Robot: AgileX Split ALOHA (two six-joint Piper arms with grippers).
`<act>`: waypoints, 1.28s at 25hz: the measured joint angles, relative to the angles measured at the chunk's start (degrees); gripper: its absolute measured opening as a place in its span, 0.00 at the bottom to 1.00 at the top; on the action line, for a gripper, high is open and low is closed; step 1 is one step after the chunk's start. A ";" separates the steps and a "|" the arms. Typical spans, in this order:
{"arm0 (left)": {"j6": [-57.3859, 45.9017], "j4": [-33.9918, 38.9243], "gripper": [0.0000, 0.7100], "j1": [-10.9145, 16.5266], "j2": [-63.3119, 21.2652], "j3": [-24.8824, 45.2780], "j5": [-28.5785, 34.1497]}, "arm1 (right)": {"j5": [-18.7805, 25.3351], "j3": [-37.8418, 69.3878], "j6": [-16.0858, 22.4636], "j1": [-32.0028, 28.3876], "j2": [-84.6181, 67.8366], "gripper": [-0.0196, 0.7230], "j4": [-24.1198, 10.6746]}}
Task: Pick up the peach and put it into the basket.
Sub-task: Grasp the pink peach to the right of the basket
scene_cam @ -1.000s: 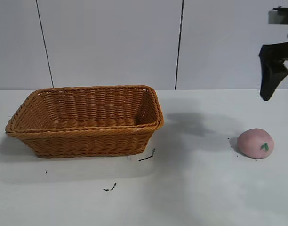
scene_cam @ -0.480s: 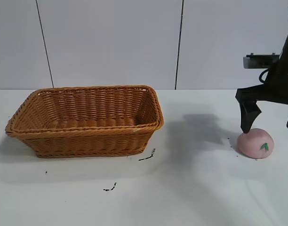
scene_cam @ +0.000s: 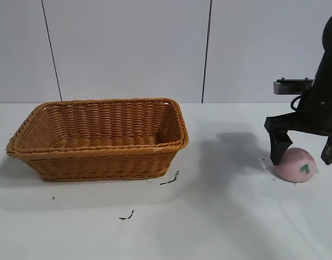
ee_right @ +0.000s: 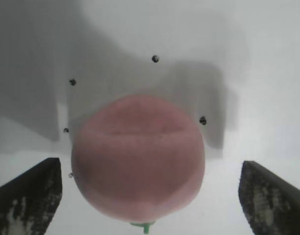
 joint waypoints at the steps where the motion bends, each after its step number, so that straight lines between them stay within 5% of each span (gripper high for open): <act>1: 0.00 0.00 0.98 0.00 0.00 0.00 0.00 | -0.05 0.00 0.00 0.00 0.26 0.94 0.00; 7: 0.00 0.00 0.98 0.00 0.00 0.00 0.00 | -1.52 0.00 -0.17 0.00 1.05 0.93 0.05; 9: 0.00 0.00 0.98 0.00 0.00 0.00 0.00 | -1.56 0.00 -0.17 0.00 1.05 0.86 0.05; 12: 0.00 0.00 0.98 0.00 0.00 0.00 0.00 | -1.56 0.00 -0.22 0.00 1.09 0.57 0.24; 15: 0.00 0.00 0.98 0.00 0.00 0.00 0.00 | -1.45 -0.14 -0.83 0.00 1.09 0.11 0.24; 17: 0.00 0.00 0.98 0.00 0.00 0.00 0.00 | -1.15 -0.48 -1.48 0.00 0.52 0.00 0.36; 32: 0.00 0.00 0.98 0.00 0.00 0.00 0.00 | 18.00 -25.25 -1.94 2.66 -9.98 0.00 0.44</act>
